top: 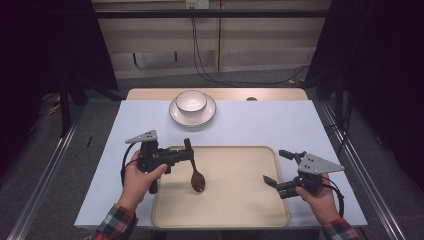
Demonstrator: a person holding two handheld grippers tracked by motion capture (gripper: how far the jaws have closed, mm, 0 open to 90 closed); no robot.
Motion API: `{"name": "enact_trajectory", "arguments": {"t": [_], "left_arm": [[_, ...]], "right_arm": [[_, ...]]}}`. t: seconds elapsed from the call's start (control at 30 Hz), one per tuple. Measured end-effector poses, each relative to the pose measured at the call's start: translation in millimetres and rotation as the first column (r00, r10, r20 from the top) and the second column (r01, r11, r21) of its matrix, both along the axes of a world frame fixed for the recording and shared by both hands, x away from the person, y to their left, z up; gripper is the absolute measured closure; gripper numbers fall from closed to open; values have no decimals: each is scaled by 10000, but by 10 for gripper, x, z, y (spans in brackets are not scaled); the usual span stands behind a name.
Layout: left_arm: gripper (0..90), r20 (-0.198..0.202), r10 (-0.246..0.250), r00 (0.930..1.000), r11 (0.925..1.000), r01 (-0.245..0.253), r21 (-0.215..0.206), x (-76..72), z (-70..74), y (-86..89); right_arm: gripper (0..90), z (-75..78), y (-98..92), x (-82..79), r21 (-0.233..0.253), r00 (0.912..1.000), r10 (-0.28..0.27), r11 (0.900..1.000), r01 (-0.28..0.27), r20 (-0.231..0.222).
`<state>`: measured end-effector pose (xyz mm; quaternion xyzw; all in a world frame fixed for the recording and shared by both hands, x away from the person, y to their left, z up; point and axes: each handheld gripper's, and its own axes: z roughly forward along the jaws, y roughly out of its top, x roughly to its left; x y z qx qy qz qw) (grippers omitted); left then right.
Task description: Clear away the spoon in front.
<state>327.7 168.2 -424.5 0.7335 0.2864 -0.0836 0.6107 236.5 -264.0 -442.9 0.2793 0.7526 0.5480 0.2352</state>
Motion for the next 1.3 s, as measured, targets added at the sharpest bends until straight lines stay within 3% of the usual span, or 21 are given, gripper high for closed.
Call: {"name": "enact_trajectory", "arguments": {"t": [0.33, 0.5, 0.8, 1.3], "left_arm": [[839, -122, -177, 9998, 9997, 179, 156, -15, -43, -52], [839, -365, -216, 9991, 9998, 215, -40, -24, -74, -84], [826, -356, -399, 9986, 9991, 404, 118, -46, -100, -146], [757, 244, -482, 9985, 9972, 467, 591, -59, -106, -212]], "right_arm": [[18, 4, -1, -4, 25, 10000, -15, 10000, 15, -22], [18, 2, -2, 0, 5, 10000, 14, 10000, -14, -12], [18, -1, 3, 2, -14, 10000, 2, 10000, -2, 9], [18, -1, 8, -2, -37, 10000, 18, 10000, -18, -31]]}}
